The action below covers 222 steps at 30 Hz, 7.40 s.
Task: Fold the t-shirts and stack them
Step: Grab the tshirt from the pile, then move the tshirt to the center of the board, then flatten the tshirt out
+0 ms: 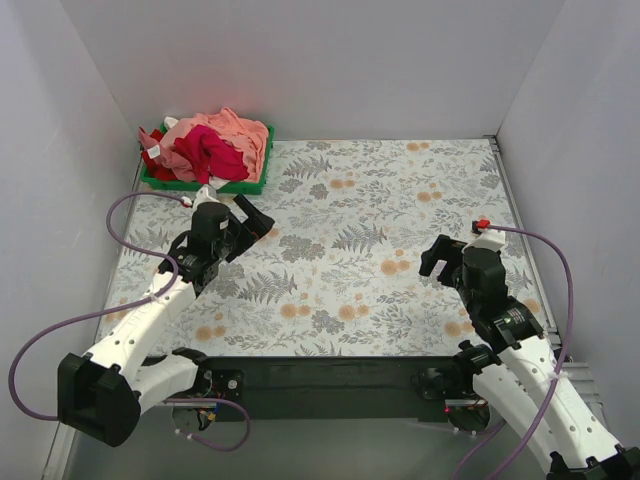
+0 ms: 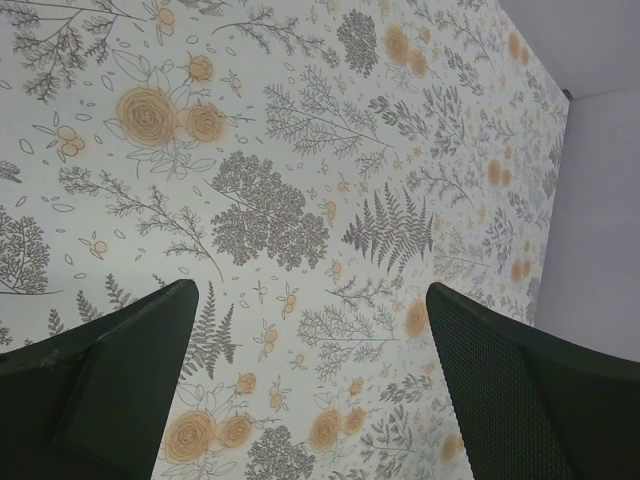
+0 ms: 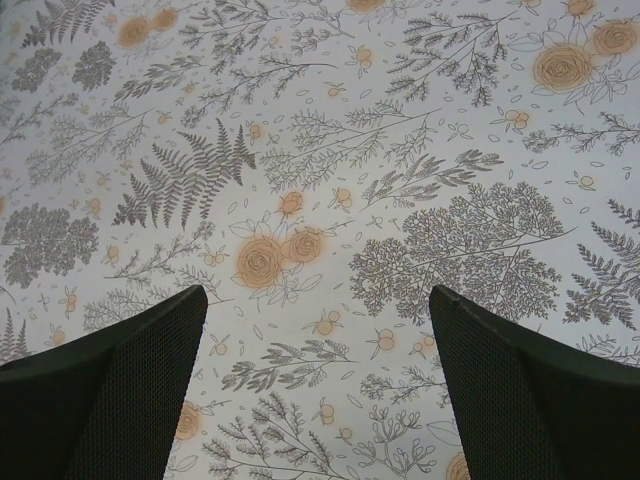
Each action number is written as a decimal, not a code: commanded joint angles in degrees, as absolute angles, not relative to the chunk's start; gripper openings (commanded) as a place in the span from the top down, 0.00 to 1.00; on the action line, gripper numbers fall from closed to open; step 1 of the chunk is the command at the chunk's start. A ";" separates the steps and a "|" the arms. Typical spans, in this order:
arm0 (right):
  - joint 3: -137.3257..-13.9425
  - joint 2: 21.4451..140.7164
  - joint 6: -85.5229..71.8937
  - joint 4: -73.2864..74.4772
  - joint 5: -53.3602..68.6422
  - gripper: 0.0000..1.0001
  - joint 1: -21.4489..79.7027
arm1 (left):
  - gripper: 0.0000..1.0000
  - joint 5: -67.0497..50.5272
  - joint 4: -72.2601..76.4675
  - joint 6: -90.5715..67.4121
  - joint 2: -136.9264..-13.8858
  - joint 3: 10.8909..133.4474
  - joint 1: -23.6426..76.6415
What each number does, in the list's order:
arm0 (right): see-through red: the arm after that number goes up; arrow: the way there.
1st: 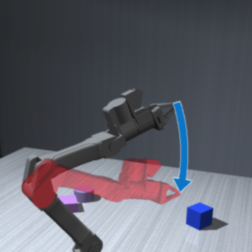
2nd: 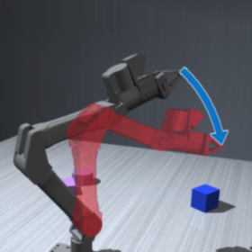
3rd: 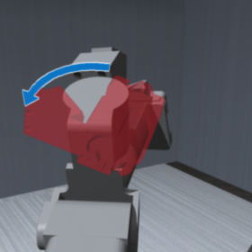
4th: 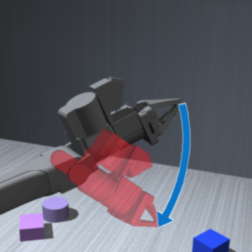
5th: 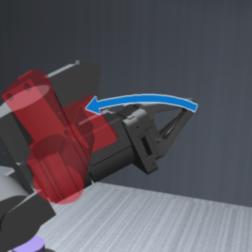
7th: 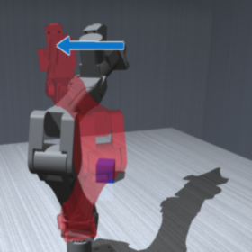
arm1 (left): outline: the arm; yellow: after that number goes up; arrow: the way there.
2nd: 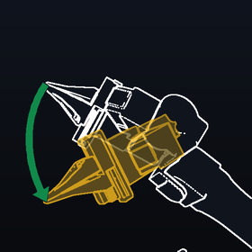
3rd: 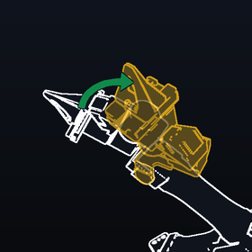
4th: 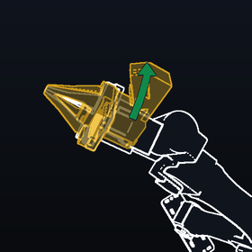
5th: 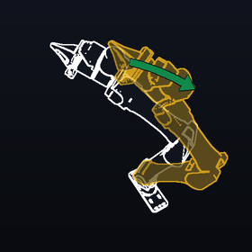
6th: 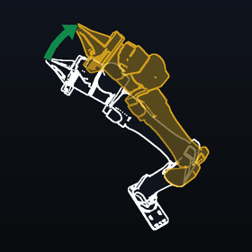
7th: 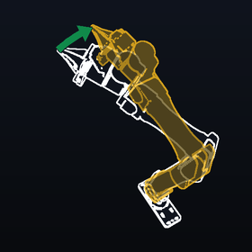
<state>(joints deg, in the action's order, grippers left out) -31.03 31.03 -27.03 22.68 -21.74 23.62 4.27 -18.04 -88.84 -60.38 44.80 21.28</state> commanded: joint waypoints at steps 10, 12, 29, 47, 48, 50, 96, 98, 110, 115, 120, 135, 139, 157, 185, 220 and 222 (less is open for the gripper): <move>-30.24 30.67 -27.07 18.02 -22.32 0.02 23.38 | 0.02 16.51 -23.11 -85.17 -66.52 56.93 21.09; -29.97 31.11 -25.93 16.80 -21.89 0.02 23.47 | 0.02 17.75 -23.47 -84.12 -71.17 59.66 20.66; -34.45 47.72 -20.66 13.45 -23.99 0.02 23.38 | 0.02 15.90 -29.96 -78.13 -116.53 107.03 4.23; -37.53 56.61 -20.13 12.48 -20.83 0.03 23.38 | 1.00 22.58 -31.38 -73.13 -122.71 122.87 3.08; -37.27 56.08 -20.30 12.39 -20.66 0.03 23.29 | 1.00 23.02 -31.12 -72.78 -121.83 123.31 3.16; -36.83 54.06 -20.48 12.39 -20.66 0.03 23.29 | 1.00 22.94 -30.06 -71.46 -119.80 124.27 3.08; -35.33 38.15 -22.94 12.91 -21.71 0.02 23.29 | 1.00 -21.17 1.50 -65.65 -89.30 116.81 20.10; -36.12 36.31 -23.64 15.54 -22.85 0.02 23.29 | 0.99 -24.24 1.76 -70.03 -89.38 115.50 21.70; -38.58 32.16 -22.33 25.39 -26.37 0.02 23.29 | 0.56 -9.52 0.36 -64.87 -83.06 82.38 30.85; -38.06 34.80 -22.24 28.56 -26.10 0.02 23.29 | 0.14 4.81 -13.00 -70.48 -83.41 70.77 30.76; -36.13 35.77 -23.11 28.74 -25.49 0.02 23.20 | 0.11 11.05 -16.33 -78.21 -79.64 59.07 30.76; -29.98 40.96 -21.36 28.74 -4.67 0.02 23.29 | 0.20 -4.65 -13.19 -87.19 -82.32 43.06 31.29; -28.74 39.82 -21.27 28.74 -4.57 0.02 23.29 | 0.32 -3.35 -12.66 -87.10 -87.79 45.35 33.30; -28.92 38.76 -20.30 28.83 -4.49 0.02 23.29 | 1.00 10.18 -19.34 -85.96 -97.92 51.24 39.11; -31.90 64.51 -22.24 23.30 -13.10 0.67 43.94 | 1.00 26.37 -28.13 -93.16 -87.37 49.22 36.83; -75.81 67.95 -18.29 10.44 34.46 0.99 -12.04 | 1.00 25.66 -18.37 -74.36 -83.07 86.47 24.26; -80.22 65.84 -16.35 16.13 30.18 0.99 -13.26 | 1.00 26.28 -18.37 -72.25 -79.12 89.54 24.26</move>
